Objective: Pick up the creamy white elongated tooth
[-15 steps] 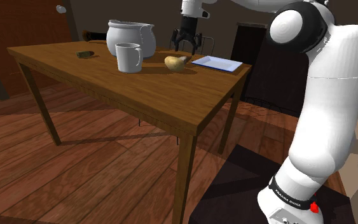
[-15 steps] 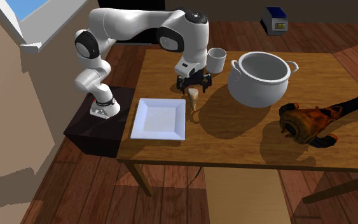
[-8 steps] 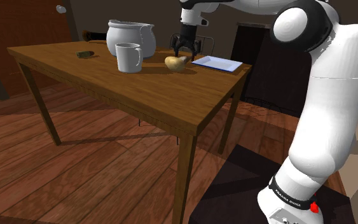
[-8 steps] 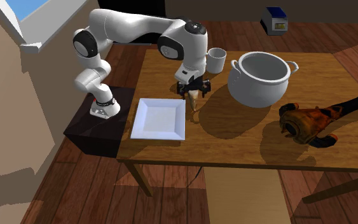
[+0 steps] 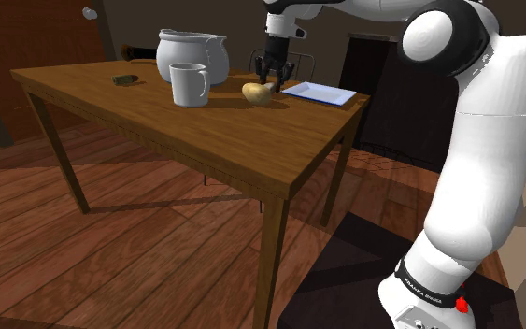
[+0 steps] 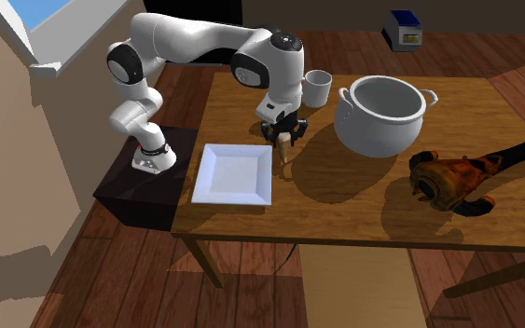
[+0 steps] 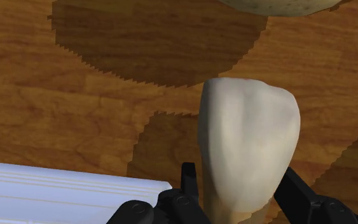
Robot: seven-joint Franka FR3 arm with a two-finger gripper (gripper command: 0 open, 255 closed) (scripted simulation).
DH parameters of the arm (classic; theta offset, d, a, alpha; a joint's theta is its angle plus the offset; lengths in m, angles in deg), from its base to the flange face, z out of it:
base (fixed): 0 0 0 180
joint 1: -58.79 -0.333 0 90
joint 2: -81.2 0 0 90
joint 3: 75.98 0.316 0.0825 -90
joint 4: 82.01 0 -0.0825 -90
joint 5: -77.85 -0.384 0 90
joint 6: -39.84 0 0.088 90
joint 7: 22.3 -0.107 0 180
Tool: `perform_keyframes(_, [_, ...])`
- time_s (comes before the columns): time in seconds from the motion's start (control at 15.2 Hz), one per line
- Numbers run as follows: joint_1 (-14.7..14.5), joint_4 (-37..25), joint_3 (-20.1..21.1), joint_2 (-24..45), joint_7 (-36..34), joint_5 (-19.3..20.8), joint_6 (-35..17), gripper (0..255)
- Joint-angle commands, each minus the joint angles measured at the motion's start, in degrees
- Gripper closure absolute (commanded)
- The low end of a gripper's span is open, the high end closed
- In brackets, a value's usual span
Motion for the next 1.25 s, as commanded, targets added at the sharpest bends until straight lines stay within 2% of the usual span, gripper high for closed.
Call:
perform_keyframes(0.0, [0.00, 0.03, -0.01, 0.03, 0.00, 0.01, -0.01, 255])
perform_keyframes(0.53, [0.08, -8.55, 0.00, 2.14, -0.34, -0.01, 6.46, 255])
perform_keyframes(1.06, [0.24, -22.11, 0.04, 6.76, -0.78, -0.11, 15.40, 255])
perform_keyframes(1.19, [0.25, -22.40, 0.04, 6.86, -0.79, -0.11, 15.58, 255])
